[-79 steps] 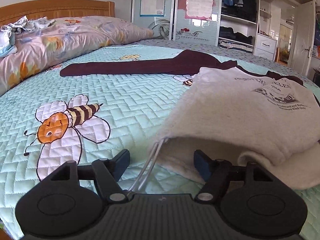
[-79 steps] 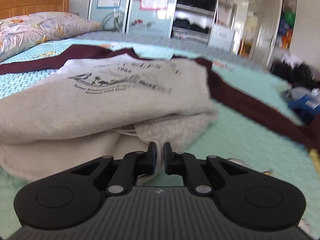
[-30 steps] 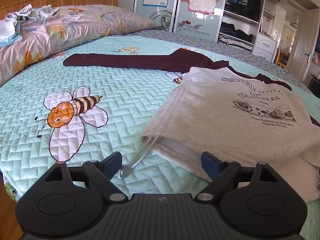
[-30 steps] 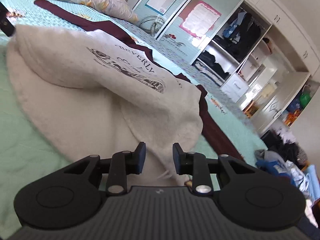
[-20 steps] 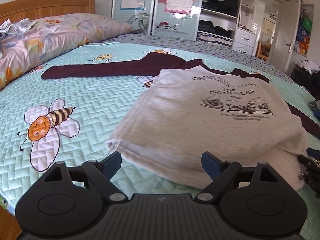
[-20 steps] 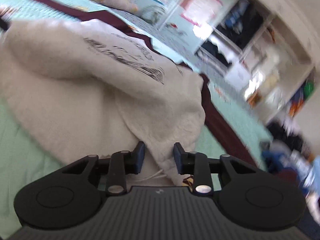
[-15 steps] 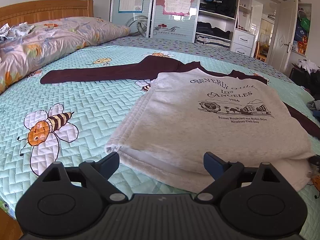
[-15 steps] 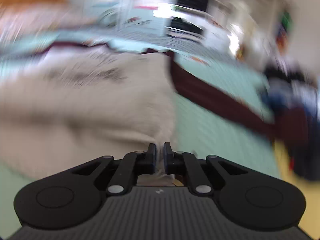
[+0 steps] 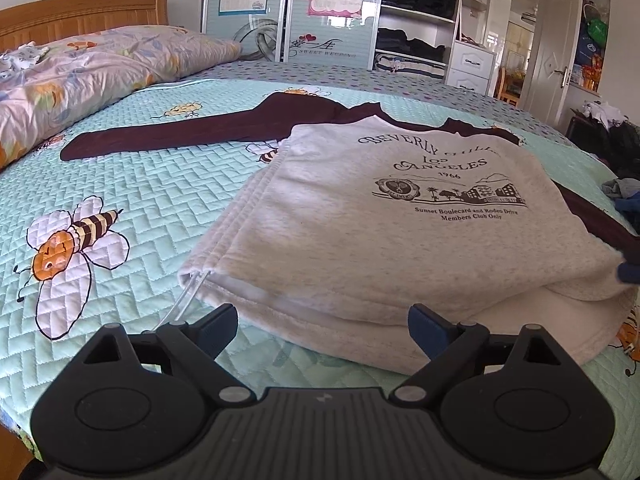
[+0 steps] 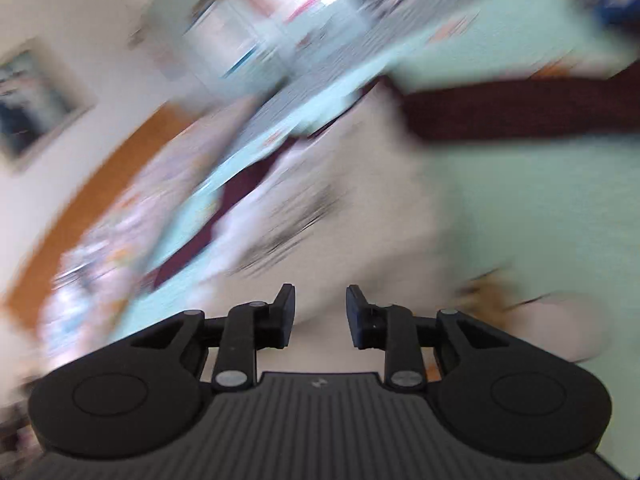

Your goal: Fold clothes

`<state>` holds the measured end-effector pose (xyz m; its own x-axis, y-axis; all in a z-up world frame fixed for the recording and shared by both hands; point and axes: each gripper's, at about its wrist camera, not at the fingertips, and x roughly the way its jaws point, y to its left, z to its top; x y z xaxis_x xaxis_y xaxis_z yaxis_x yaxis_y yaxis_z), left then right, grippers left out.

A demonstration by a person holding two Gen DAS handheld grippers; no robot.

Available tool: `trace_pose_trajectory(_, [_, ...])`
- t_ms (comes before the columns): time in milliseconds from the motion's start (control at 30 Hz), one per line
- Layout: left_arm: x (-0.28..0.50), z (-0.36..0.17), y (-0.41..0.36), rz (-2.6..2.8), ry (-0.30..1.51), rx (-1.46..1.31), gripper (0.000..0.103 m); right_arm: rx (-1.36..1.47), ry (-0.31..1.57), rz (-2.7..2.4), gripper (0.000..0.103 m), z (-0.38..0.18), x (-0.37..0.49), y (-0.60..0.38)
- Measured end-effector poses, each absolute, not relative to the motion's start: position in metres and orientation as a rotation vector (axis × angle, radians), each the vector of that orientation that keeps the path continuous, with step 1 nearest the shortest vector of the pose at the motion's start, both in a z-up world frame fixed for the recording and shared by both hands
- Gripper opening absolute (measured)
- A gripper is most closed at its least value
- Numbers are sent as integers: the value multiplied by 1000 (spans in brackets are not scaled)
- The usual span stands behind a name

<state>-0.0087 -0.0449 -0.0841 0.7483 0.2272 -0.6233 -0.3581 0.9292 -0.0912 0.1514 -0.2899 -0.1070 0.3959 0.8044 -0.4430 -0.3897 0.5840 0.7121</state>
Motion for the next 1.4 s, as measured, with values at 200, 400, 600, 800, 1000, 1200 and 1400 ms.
trace_pose_trajectory(200, [-11, -86, -39, 323, 649, -227, 95, 797, 996, 869, 49, -134, 152, -256])
trace_pose_trajectory(400, [-11, -88, -36, 319, 653, -238, 95, 923, 1115, 699, 49, -160, 172, -227])
trace_pose_trajectory(600, [-14, -86, -30, 308, 643, -261, 95, 986, 936, 753, 10, -160, 187, -205])
trace_pose_trajectory(800, [-25, -78, -16, 349, 602, -298, 98, 1129, 792, 951, 5, -174, 157, -245])
trace_pose_trajectory(1000, [-24, -78, -15, 355, 603, -305, 98, 918, 868, 871, 5, -162, 136, -257])
trace_pose_trajectory(1200, [-24, -77, -17, 337, 607, -282, 99, 855, 899, 767, 17, -139, 133, -267])
trace_pose_trajectory(1400, [-18, -88, -7, 260, 651, -427, 100, 953, 857, 656, 29, -150, 111, -314])
